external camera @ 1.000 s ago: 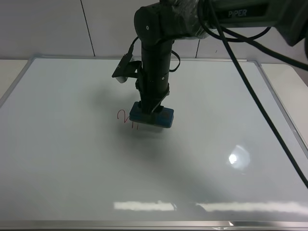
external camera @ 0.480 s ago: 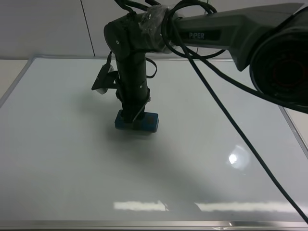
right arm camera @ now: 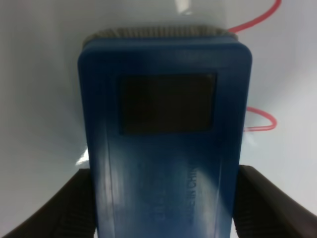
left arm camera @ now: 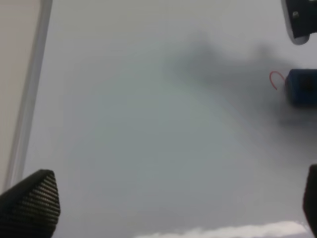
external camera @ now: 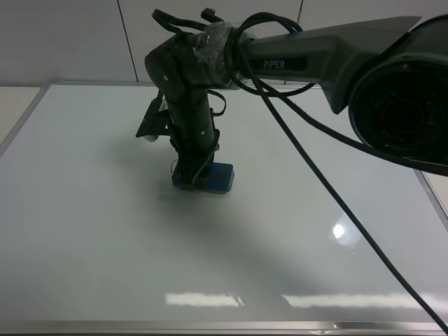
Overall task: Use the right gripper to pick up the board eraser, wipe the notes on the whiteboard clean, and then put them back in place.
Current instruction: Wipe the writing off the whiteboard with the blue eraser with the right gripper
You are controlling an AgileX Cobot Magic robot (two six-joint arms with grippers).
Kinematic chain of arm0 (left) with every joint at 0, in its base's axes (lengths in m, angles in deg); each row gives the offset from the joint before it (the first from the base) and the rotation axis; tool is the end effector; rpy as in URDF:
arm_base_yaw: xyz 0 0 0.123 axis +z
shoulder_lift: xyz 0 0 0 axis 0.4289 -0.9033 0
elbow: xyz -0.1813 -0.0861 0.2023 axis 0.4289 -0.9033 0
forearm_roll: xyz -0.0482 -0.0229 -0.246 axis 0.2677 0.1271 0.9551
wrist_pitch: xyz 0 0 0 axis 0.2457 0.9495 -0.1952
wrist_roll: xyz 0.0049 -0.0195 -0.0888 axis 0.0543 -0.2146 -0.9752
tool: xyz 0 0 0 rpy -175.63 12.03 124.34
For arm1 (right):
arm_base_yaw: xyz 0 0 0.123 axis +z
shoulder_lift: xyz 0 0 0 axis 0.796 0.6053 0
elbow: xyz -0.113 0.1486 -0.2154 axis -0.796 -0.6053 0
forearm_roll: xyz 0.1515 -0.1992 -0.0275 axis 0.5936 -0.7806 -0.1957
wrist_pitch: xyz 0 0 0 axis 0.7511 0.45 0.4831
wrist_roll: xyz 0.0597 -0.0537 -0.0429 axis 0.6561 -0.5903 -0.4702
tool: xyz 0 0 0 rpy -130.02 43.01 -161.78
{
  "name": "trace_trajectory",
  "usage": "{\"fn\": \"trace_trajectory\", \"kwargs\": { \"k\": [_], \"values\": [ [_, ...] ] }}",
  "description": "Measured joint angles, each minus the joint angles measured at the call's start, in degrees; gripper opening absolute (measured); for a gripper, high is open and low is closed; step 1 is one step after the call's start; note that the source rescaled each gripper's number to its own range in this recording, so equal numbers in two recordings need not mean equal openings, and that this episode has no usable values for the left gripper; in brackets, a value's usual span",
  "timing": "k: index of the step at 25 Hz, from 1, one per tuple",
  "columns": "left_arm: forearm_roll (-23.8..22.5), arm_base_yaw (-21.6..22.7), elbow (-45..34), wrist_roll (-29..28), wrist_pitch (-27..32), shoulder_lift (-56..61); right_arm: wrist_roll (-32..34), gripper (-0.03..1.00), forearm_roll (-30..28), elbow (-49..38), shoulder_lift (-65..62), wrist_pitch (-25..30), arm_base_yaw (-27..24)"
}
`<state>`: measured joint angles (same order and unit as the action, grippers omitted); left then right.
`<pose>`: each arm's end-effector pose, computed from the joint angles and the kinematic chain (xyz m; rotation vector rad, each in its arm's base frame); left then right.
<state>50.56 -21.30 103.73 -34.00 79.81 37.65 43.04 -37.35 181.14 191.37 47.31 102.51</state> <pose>-0.0054 -0.0133 0.2798 0.0806 2.0202 -0.0589 0.3121 0.3511 0.1356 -2.0303 2.3244 -0.1848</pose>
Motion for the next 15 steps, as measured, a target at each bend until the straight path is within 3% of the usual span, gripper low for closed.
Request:
{"fn": "trace_trajectory", "kwargs": {
  "k": [15],
  "values": [
    [0.0, 0.0, 0.0, 0.0, 0.0, 0.0, 0.7, 0.02, -0.65, 1.02, 1.82, -0.07, 1.44]
  ]
}}
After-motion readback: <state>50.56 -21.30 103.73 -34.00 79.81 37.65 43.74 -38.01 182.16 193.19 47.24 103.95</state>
